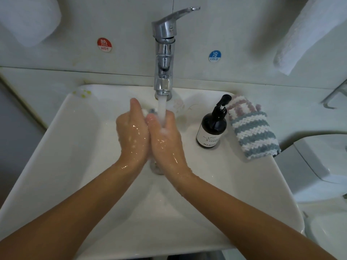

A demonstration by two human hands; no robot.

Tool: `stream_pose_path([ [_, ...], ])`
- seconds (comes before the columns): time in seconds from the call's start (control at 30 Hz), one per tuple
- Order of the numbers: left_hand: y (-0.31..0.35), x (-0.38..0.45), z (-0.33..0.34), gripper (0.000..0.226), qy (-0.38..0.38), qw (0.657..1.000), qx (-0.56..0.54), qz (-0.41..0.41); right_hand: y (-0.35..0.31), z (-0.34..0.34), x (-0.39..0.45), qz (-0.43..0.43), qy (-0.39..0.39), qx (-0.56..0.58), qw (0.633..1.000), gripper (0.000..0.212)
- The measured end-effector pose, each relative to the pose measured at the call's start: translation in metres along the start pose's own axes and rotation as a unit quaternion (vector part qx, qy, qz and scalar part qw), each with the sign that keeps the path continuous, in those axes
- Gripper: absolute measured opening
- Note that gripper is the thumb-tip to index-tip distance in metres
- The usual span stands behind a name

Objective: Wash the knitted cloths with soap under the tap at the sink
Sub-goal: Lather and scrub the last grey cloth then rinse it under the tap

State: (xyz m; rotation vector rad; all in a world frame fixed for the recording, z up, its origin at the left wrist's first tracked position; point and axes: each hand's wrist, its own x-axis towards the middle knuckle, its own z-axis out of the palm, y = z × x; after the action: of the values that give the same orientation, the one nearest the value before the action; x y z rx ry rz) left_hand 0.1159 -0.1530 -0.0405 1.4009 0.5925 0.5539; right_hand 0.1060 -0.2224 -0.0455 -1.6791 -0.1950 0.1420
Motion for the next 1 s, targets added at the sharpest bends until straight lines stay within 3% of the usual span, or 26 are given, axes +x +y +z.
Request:
stream_pose_path([
  [0.1,-0.002,-0.011,0.005,0.064,-0.067,0.998,0.015,-0.007,0.003,-0.010,0.006,-0.052,0.020,-0.052,0.997,0.028],
  [0.17,-0.003,-0.014,0.008,0.048,-0.088,0.995,0.046,0.015,0.005,-0.014,0.012,-0.104,0.038,-0.106,0.988,0.020],
  [0.27,-0.004,-0.021,0.010,0.017,-0.121,0.988,0.081,0.049,0.004,-0.017,0.021,-0.066,0.093,-0.067,0.991,0.025],
  [0.37,-0.008,-0.027,0.010,0.013,-0.151,0.981,0.088,0.083,0.005,-0.019,0.028,0.000,0.128,-0.021,0.992,0.026],
  [0.47,-0.015,-0.027,0.011,0.020,-0.129,0.984,0.109,0.061,0.004,-0.016,0.025,0.023,0.136,0.025,0.990,0.003],
  [0.67,-0.016,-0.019,0.014,0.045,-0.149,0.981,0.122,-0.035,-0.003,-0.025,0.022,0.024,0.069,0.089,0.993,0.031],
  [0.8,-0.018,-0.016,0.018,0.038,-0.088,0.991,0.095,-0.041,-0.005,-0.023,0.019,0.034,0.050,0.086,0.995,0.033],
  [0.9,-0.011,-0.017,0.015,0.026,-0.059,0.996,0.058,-0.034,-0.003,-0.019,0.018,0.058,0.049,0.119,0.990,0.014],
  [1.0,-0.008,-0.021,0.010,0.011,-0.064,0.996,0.064,0.022,-0.005,-0.018,0.020,0.106,0.048,0.133,0.984,0.040],
])
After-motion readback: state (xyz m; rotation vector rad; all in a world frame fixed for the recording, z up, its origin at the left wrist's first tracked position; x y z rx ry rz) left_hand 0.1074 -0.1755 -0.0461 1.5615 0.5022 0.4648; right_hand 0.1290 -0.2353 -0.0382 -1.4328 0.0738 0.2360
